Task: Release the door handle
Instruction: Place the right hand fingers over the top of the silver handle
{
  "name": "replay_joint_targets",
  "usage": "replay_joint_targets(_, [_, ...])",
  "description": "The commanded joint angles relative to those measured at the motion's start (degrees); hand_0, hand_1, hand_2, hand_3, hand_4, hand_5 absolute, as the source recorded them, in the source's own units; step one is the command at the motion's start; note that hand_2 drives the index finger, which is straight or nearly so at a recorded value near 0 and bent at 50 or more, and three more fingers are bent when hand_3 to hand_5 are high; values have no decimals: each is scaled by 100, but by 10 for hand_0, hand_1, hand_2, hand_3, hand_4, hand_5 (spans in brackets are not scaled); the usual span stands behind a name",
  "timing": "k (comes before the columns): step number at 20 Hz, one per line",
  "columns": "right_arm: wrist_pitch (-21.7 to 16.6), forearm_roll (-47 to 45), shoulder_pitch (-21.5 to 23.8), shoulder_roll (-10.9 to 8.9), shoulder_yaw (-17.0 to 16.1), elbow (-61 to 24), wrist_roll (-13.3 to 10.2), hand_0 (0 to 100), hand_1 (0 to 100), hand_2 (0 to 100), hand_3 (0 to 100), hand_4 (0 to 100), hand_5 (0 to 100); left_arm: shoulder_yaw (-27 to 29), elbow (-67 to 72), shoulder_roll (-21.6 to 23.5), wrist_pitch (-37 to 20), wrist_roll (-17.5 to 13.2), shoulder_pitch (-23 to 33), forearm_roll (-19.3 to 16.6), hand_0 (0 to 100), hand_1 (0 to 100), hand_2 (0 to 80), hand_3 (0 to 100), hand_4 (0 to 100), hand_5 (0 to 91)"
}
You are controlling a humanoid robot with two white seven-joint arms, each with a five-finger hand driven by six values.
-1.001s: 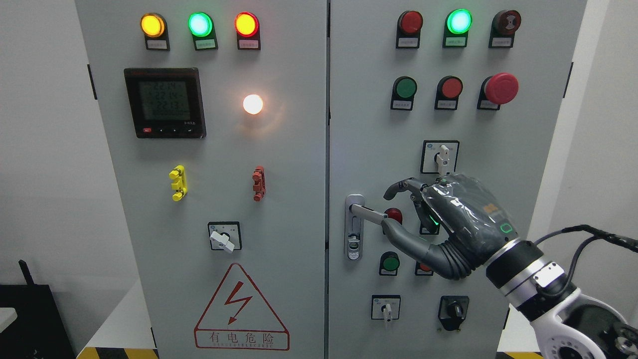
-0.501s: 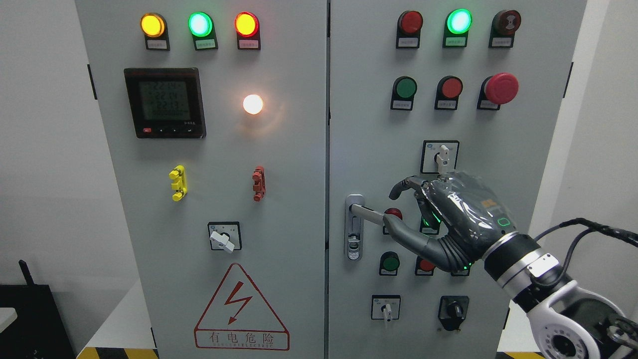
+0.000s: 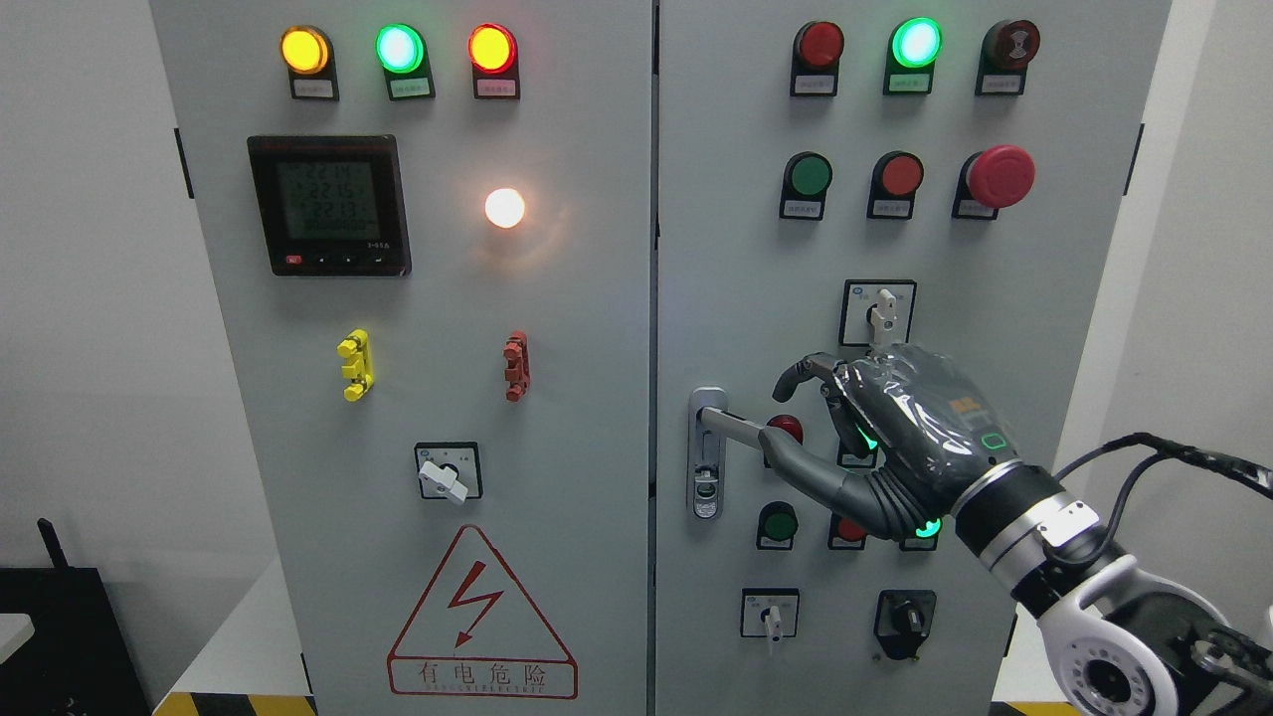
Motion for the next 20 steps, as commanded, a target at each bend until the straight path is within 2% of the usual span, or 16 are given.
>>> replay_joint_targets(1, [-2, -91, -9, 169, 36, 180, -9, 402, 147, 381, 1000, 1000, 1000, 9, 53, 0, -3, -5, -18, 0, 120, 389, 0, 0, 0, 0])
replay_joint_targets(20, [-2, -143, -17, 222, -25, 303, -27, 399, 152, 395, 1000, 1000, 1000, 9, 53, 0, -3, -5, -18, 0, 120, 389, 0, 0, 0, 0])
